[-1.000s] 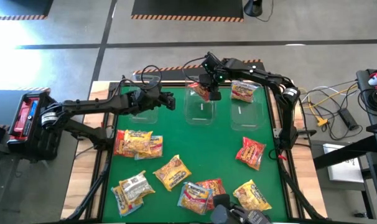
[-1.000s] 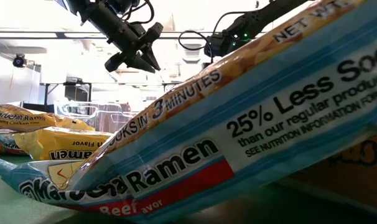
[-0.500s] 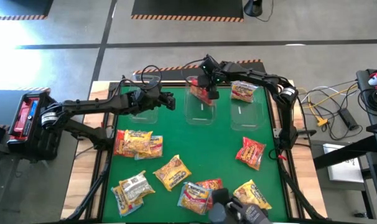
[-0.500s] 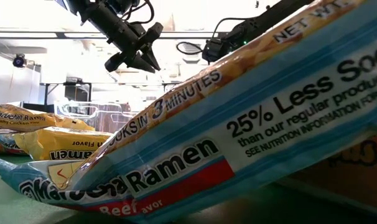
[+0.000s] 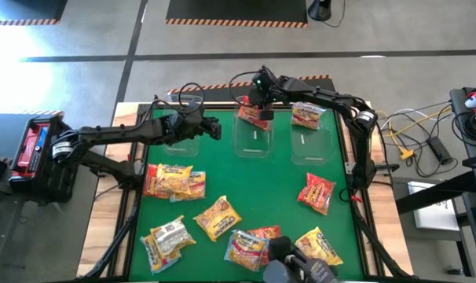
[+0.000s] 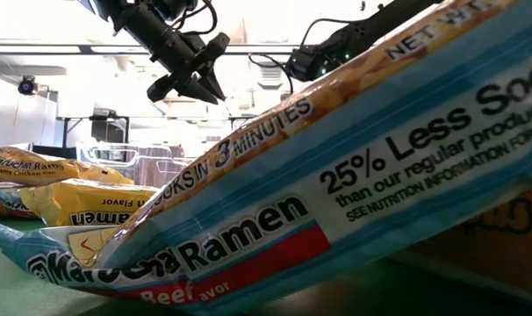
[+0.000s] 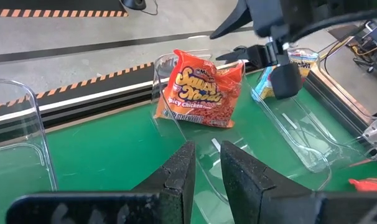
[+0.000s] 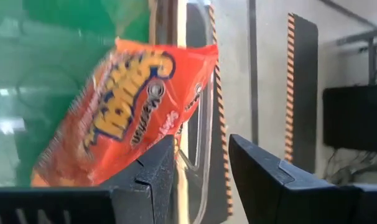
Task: Sort Maruchan noodles
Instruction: Put the yellow noodle pack into the left transparent bin
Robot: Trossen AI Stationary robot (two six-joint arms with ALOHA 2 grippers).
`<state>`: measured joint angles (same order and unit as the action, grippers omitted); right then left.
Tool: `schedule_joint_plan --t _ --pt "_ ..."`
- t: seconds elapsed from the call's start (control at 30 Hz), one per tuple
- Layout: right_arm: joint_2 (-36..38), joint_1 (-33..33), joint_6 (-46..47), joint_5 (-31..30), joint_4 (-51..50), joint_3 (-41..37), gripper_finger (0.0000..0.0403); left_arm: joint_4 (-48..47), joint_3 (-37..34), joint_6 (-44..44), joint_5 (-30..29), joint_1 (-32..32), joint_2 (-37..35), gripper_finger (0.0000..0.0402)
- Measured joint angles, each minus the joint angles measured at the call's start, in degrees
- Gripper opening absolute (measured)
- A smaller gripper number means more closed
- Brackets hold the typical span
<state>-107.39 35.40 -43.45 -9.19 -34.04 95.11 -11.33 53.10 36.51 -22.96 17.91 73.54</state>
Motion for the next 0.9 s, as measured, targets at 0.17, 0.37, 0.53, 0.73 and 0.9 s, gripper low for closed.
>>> schedule_joint_plan --t 0.17,0.37,0.53,0.73,0.9 --pt "2.9 -1.4 11.7 0.2 -0.6 0.0 0.0137 0.0 0.0 0.0 1.9 0.0 0.0 0.0059" --pt "8.2 -3.6 28.4 1.7 -5.3 0.0 0.0139 0.0 0.0 0.0 4.2 0.0 0.0 0.0059" --pt "11.3 -5.1 44.7 10.4 -12.6 0.0 0.0139 0.0 0.0 -2.1 9.2 0.0 0.2 0.0059" --pt "12.1 -9.6 53.9 14.2 -20.7 -1.3 0.0139 -0.1 0.0 -3.1 15.2 -0.4 1.6 0.0059" --pt "12.1 -15.6 55.5 14.1 -27.8 -3.1 0.0139 -0.2 0.0 -2.4 15.6 -3.0 2.6 0.0059"
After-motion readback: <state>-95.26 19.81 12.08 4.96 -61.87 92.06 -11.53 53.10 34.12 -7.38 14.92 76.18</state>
